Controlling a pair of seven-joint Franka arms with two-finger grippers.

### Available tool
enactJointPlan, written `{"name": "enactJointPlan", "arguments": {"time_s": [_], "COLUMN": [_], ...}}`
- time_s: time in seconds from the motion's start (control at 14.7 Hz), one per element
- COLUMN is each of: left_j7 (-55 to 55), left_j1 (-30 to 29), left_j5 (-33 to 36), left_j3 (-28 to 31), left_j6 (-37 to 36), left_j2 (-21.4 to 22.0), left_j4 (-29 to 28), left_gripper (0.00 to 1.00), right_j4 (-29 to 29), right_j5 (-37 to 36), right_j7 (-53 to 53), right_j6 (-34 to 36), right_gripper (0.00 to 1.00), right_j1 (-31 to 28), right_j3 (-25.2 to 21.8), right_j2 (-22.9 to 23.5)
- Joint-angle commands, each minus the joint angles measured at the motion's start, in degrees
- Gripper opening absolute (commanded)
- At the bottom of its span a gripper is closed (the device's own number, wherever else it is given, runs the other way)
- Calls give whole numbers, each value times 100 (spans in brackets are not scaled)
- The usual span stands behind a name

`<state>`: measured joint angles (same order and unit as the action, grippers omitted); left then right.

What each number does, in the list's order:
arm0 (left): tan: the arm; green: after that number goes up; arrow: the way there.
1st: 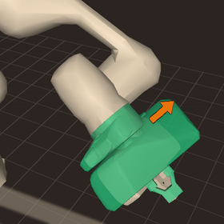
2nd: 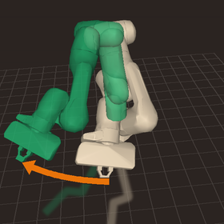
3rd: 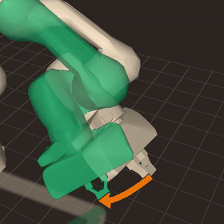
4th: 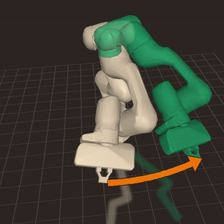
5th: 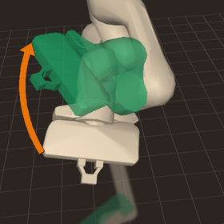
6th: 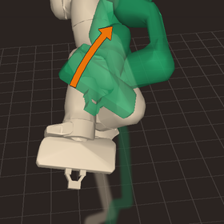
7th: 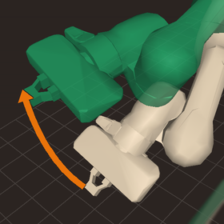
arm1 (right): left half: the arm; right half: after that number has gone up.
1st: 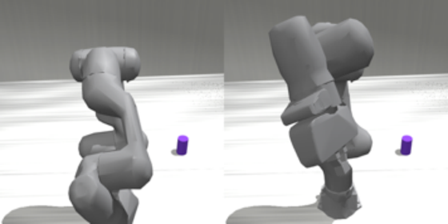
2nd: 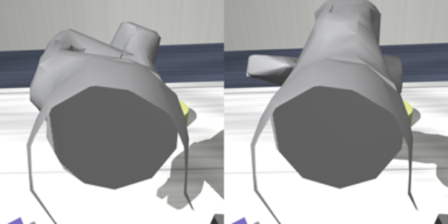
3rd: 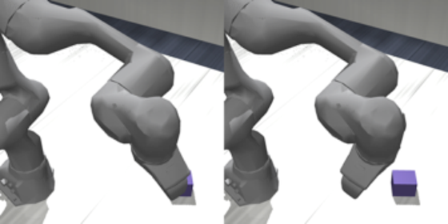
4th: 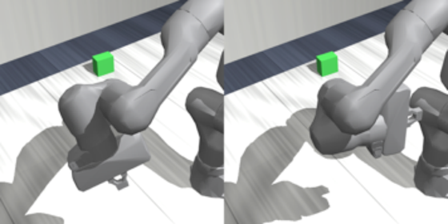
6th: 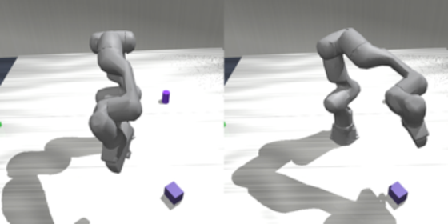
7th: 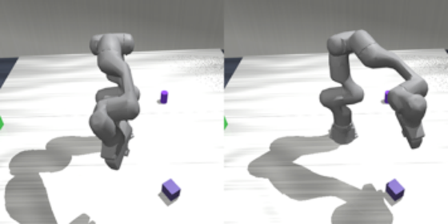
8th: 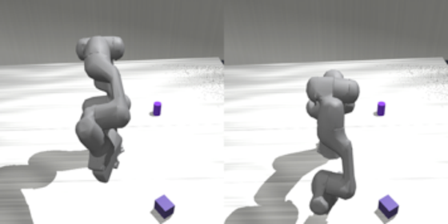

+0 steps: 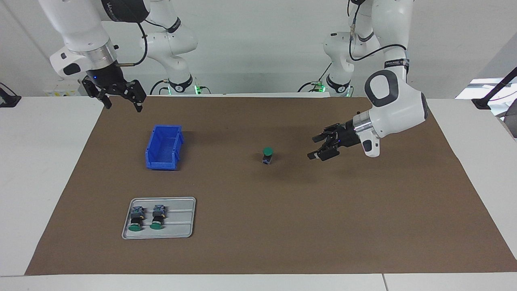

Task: Place and press button with both arms
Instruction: 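Withdraw the open left gripper away from the button, then move the left gripper above the green button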

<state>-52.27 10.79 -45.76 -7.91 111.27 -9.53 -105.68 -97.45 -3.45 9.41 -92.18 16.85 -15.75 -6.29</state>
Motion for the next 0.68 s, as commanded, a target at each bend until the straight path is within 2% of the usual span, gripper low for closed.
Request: {"name": "enactJointPlan", "arguments": {"time_s": [0.0, 0.14, 0.27, 0.34, 0.54, 0.61], "left_j7": [-520, -635, -671, -732, -864, -856], "left_j1": [194, 466, 1105, 1448, 1942, 2170], "left_j5": [610, 1276, 2644, 3260, 3976, 4396], "left_j3": [35, 35, 35, 35, 43, 35], "left_j6": [-316, -544, -860, -853, -949, -1237], "left_j2": [4, -23, -188, -216, -312, -582], "left_j4": [520, 898, 1390, 1453, 1637, 1960], "left_gripper": [100, 100, 100, 100, 100, 100], "right_j4": [-99, -99, -99, -99, -99, -99], "right_j5": [11, 11, 11, 11, 11, 11], "right_j7": [-71, -71, -71, -71, -71, -71], "right_j6": [51, 51, 51, 51, 51, 51], "right_gripper": [99, 99, 99, 99, 99, 99], "right_j1": [-59, -59, -59, -59, -59, -59], "right_j3": [37, 46, 37, 37, 46, 37], "right_j2": [-110, -110, -110, -118, -118, -118]}}
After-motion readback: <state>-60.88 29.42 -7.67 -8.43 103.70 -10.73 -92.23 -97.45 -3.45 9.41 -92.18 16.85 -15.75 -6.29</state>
